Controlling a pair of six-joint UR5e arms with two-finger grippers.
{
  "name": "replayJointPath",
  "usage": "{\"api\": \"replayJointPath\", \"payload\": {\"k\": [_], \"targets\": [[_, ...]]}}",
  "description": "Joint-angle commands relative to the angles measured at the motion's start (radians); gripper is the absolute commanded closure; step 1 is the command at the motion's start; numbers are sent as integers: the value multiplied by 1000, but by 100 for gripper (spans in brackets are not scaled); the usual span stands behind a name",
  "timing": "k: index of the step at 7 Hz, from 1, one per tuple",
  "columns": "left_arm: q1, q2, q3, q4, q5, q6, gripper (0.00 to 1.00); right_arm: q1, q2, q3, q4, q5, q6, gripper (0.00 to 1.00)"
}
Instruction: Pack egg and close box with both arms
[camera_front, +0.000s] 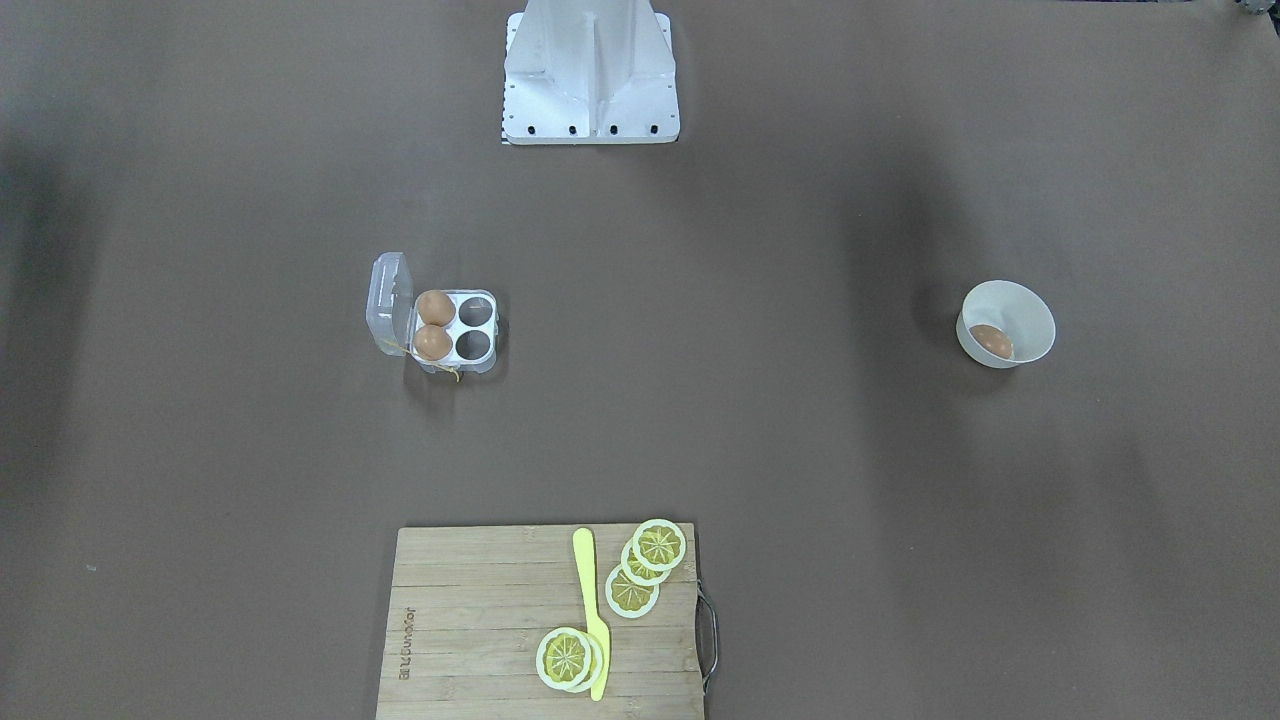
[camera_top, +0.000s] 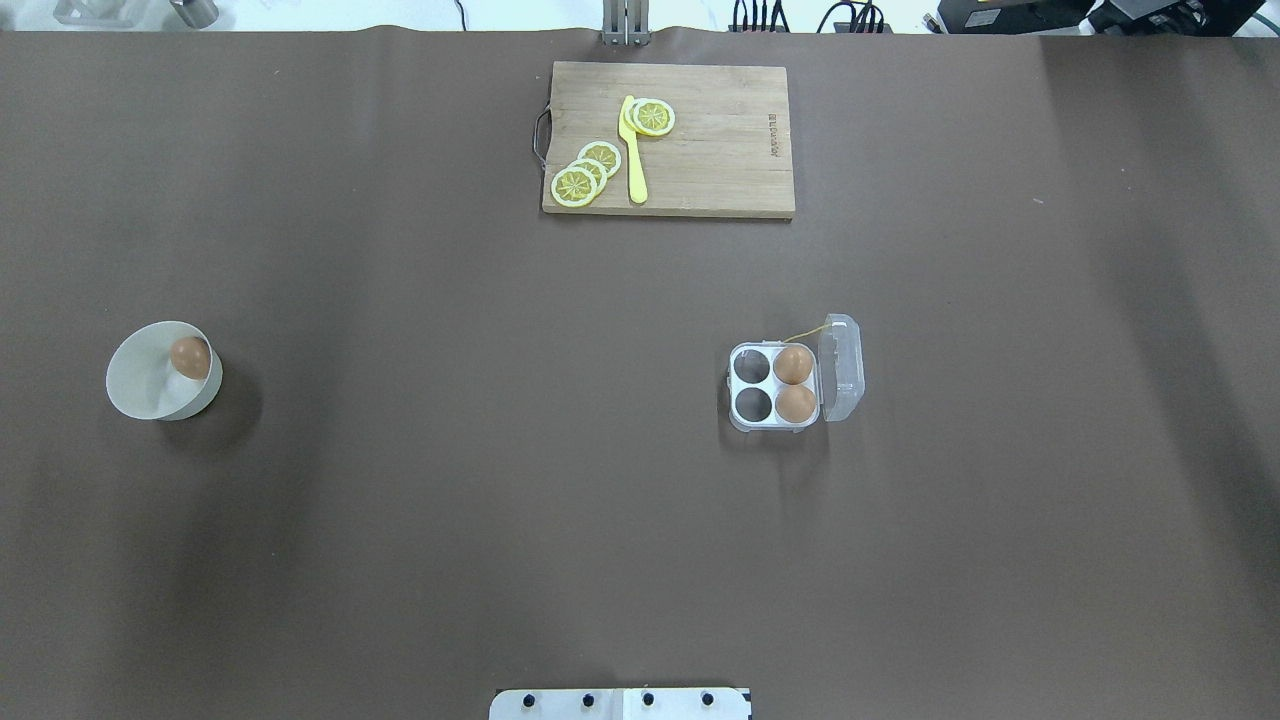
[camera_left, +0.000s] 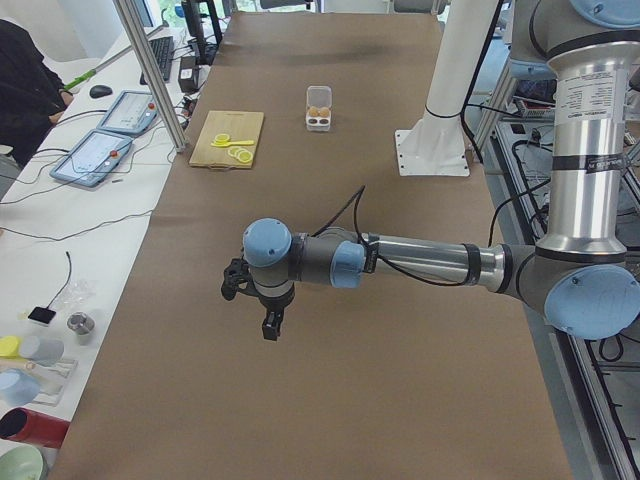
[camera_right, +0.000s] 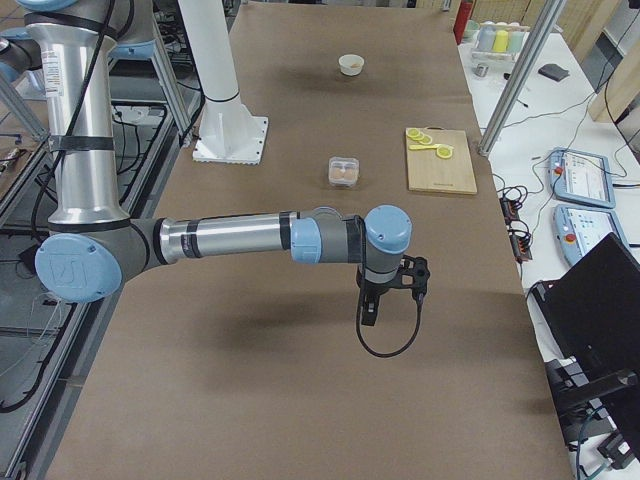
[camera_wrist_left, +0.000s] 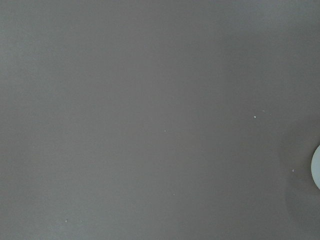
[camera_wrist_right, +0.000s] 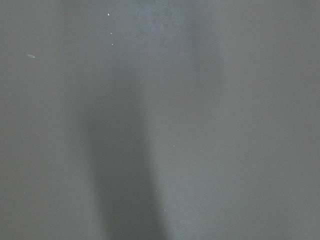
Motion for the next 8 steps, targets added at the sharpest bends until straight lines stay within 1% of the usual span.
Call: {"api": "replayJointPath", "payload": {"k": [1,6,8], "targets": [[1,-8,1,4,-1,-6,2,0,-8,24,0,1,2,0],[-1,1,1,1,2,0,2,0,2,24,0,3,2,0],[1,-5,-3,4,2,-2,2,2,-1,50,0,4,5,0]]}}
